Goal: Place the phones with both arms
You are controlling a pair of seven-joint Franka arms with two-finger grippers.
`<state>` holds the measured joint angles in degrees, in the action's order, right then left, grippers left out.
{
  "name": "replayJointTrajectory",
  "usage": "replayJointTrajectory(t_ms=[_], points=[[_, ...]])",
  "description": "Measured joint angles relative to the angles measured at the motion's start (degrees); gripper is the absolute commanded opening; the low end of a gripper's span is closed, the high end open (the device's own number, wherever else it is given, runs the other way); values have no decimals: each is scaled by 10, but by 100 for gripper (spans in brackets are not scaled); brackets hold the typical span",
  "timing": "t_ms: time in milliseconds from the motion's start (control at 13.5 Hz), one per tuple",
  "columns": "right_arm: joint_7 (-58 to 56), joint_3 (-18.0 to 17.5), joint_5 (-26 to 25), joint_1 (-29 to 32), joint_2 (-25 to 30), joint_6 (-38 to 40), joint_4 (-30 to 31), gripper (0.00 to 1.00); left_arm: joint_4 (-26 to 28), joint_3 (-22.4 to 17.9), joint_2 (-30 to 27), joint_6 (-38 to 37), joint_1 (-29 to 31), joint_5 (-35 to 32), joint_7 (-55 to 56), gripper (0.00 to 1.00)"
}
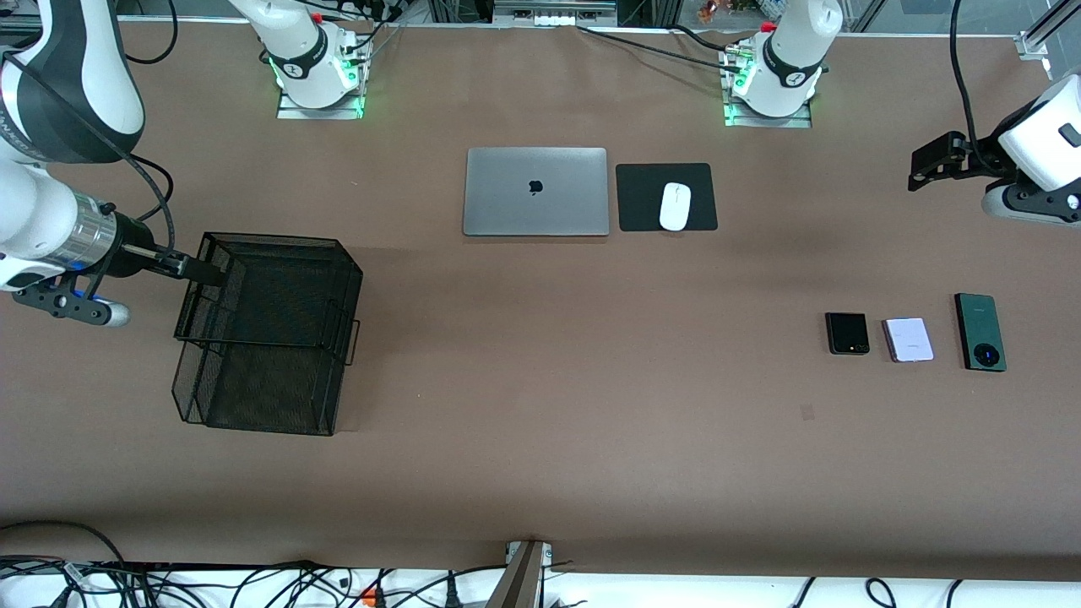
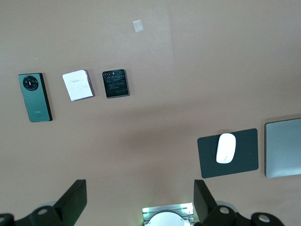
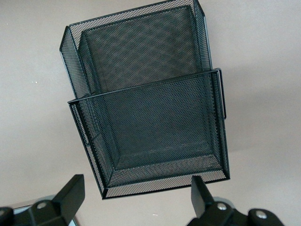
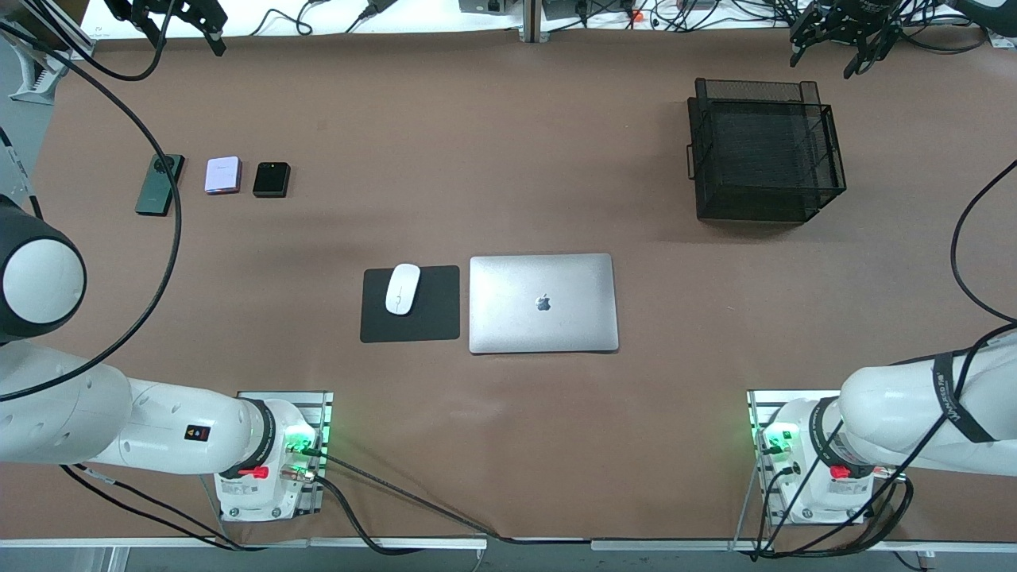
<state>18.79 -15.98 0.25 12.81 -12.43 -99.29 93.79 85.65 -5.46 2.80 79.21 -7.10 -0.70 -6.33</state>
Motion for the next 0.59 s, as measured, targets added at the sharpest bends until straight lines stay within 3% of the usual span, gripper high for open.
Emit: replayJointTrajectory(t_ms=[593], points=[[5, 0, 0, 0, 0, 2, 0, 100, 0, 0, 0, 11, 5, 0, 0, 100]])
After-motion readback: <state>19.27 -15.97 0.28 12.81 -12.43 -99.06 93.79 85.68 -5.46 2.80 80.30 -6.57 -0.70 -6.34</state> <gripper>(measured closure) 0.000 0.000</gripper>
